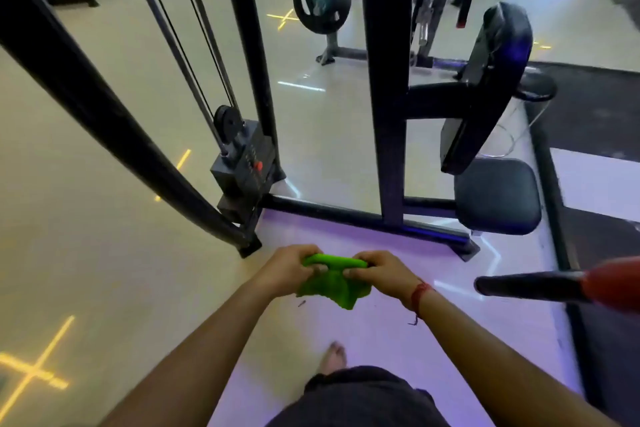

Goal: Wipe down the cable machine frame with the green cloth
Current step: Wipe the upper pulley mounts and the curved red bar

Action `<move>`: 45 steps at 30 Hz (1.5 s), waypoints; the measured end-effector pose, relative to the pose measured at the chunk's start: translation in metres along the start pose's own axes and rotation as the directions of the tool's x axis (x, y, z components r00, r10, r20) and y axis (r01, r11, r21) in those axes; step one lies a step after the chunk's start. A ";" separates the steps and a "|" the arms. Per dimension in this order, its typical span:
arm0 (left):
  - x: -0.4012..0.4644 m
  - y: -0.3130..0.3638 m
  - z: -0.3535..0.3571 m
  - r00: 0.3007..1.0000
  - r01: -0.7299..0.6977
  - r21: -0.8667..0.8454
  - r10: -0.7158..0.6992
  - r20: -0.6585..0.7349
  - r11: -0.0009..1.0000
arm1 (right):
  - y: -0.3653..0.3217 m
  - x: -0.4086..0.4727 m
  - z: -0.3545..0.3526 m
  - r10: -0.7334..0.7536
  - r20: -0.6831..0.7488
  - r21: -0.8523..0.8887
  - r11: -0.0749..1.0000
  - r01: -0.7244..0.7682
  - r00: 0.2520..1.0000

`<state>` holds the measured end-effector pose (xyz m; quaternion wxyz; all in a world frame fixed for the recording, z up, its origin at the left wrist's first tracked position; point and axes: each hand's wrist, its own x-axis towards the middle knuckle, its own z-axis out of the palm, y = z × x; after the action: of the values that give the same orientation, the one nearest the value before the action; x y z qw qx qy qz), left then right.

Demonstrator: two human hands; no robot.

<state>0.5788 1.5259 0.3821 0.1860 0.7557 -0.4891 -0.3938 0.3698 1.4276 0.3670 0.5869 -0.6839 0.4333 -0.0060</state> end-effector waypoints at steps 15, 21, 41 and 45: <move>0.106 0.093 -0.035 0.986 0.019 -0.420 0.054 0.160 0.907 | -0.060 0.017 -0.048 0.258 -0.434 0.420 0.906 -0.060 0.863; 0.141 0.138 -0.043 0.939 -0.260 -0.330 0.318 0.132 0.907 | -0.095 0.014 -0.074 0.398 -0.467 0.813 0.545 0.206 0.790; 0.152 0.410 -0.209 0.290 -0.744 -0.542 0.920 0.264 0.390 | -0.331 -0.064 -0.218 0.326 -0.935 0.323 0.621 0.714 0.139; 0.142 0.487 -0.247 0.329 -0.801 -0.527 0.944 0.006 0.282 | -0.398 -0.123 -0.262 0.208 -0.969 0.070 0.750 0.658 -0.134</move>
<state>0.5122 1.1537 0.8009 0.4540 0.2158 -0.7467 -0.4356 0.3908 1.2665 0.8312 0.2310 -0.3056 0.5490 -0.7428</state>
